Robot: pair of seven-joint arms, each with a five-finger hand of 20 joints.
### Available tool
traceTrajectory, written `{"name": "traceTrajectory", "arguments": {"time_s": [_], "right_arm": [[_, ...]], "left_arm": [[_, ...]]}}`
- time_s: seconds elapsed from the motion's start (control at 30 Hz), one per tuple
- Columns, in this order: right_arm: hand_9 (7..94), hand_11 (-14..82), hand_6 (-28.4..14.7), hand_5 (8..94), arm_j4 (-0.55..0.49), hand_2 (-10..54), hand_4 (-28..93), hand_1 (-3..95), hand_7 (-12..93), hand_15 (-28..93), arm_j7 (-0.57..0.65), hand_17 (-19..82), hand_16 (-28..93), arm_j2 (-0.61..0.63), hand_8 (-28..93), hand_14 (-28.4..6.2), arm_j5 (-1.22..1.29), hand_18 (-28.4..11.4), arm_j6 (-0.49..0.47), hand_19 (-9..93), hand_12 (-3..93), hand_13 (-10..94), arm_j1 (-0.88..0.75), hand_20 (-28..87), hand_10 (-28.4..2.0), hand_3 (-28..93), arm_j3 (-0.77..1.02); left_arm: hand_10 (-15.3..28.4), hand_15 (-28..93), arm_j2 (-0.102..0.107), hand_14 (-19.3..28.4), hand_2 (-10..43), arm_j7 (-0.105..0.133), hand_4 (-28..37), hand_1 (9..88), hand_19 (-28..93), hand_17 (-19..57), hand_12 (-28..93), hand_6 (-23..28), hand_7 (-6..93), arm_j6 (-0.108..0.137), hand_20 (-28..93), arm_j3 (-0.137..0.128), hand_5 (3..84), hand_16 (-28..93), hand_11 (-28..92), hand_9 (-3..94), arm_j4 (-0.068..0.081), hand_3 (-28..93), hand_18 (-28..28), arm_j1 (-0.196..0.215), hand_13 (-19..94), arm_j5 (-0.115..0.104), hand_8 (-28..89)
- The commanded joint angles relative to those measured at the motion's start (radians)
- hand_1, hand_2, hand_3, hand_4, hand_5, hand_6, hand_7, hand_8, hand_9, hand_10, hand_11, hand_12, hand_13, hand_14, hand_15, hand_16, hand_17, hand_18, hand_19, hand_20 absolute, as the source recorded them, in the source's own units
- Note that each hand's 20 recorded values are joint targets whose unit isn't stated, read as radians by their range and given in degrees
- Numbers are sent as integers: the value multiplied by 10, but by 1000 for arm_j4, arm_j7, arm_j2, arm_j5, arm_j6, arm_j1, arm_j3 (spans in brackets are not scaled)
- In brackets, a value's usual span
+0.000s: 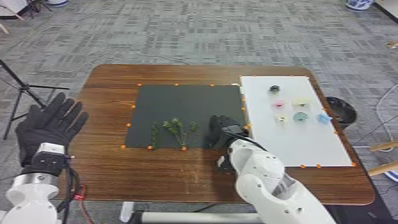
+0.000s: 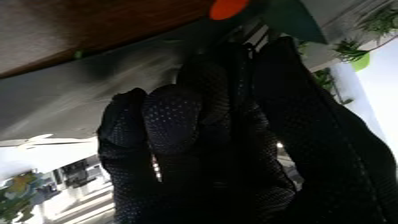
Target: Arrange flowers
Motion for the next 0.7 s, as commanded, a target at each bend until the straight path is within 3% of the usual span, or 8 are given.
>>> {"name": "traceTrajectory", "arguments": {"time_s": [0.03,0.27,0.5,0.7], "right_arm": [[667,509,-39,609,1,-10,-274,522,637,737,30,351,423,19,152,-149,-14,-247,-25,861,466,622,-2,395,-163,653,12],[667,509,-35,607,-4,-14,-261,513,641,736,42,352,421,28,149,-148,-30,-247,2,859,467,621,-2,398,-162,661,6],[653,540,-30,593,-28,-88,-214,451,645,737,46,348,423,33,148,-155,-20,-251,4,858,411,615,-10,404,-170,668,9],[648,535,-42,598,-53,-95,-199,408,611,736,94,344,422,33,143,-158,-33,-253,1,854,399,609,-3,403,-177,671,-3]], "left_arm": [[168,285,-9,163,150,-9,-283,267,392,-85,85,97,108,-11,85,-3,449,-52,217,350,-6,740,153,19,251,-8,-86],[168,284,-8,163,150,-8,-283,267,392,-85,85,97,107,-13,85,-7,449,-52,217,350,-5,740,153,16,251,-8,-85],[167,282,-5,163,150,-8,-283,267,391,-85,85,97,106,-13,85,-5,448,-51,216,349,-4,740,152,12,251,-5,-85],[167,281,-3,162,150,-11,-283,266,390,-85,85,96,104,-10,84,0,447,-50,214,349,-1,739,152,5,251,0,-85]]}}
